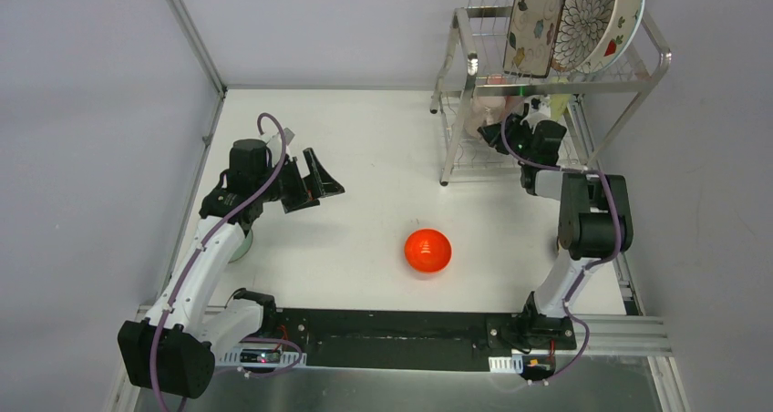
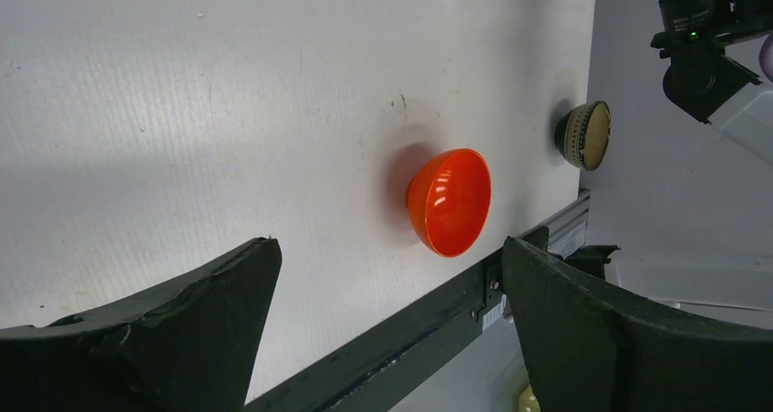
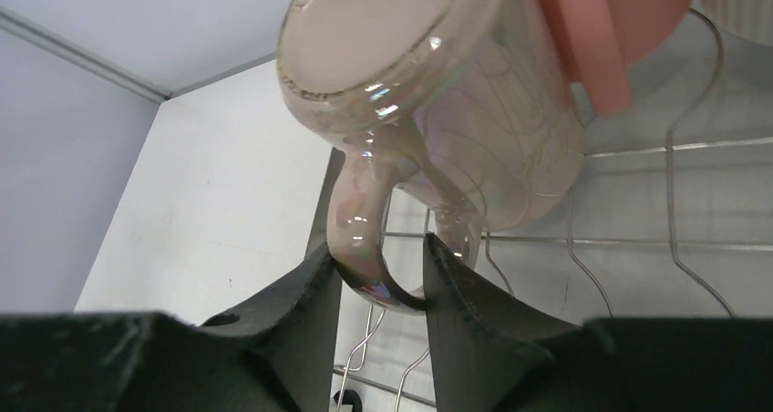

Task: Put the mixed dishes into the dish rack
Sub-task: Move the cup to the dish rack.

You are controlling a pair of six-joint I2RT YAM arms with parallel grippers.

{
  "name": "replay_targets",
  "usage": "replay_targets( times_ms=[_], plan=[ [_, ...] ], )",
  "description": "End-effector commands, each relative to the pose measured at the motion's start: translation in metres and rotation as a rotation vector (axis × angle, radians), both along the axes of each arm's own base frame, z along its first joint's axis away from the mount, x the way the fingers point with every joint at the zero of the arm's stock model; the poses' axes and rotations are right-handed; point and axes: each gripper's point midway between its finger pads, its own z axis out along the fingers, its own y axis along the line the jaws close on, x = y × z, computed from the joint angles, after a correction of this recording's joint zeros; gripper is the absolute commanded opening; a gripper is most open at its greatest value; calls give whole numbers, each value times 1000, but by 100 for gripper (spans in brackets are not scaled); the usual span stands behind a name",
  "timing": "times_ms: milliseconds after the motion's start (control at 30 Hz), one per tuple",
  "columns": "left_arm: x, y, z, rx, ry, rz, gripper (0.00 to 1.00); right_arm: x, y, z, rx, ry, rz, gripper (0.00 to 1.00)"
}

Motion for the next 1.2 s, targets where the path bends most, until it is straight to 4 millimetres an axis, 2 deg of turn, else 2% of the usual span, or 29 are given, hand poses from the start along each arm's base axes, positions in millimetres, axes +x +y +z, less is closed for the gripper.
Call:
replay_targets(
  times_ms=[0,267,600,900,1067,1133,1167],
  plan=[
    [6,0,5,-17,-35,-1,96,13,0,8,-41,-131,37,34],
    [5,-2,6,-27,-33,-6,96,6,23,18,-5,-251,194,27],
    [5,-2,6,-31,-32,-8,96,6,32,15,-12,-247,265,22],
    [6,-1,6,-25,-36,-1,96,5,44,18,-22,-233,337,23],
    [6,-1,6,-23,-37,1,96,4,50,12,-22,-211,348,23],
    [6,0,6,-22,-36,3,96,4,51,11,-15,-202,350,25],
    [6,0,6,-22,-36,3,96,3,50,12,-9,-198,345,29]
  ],
)
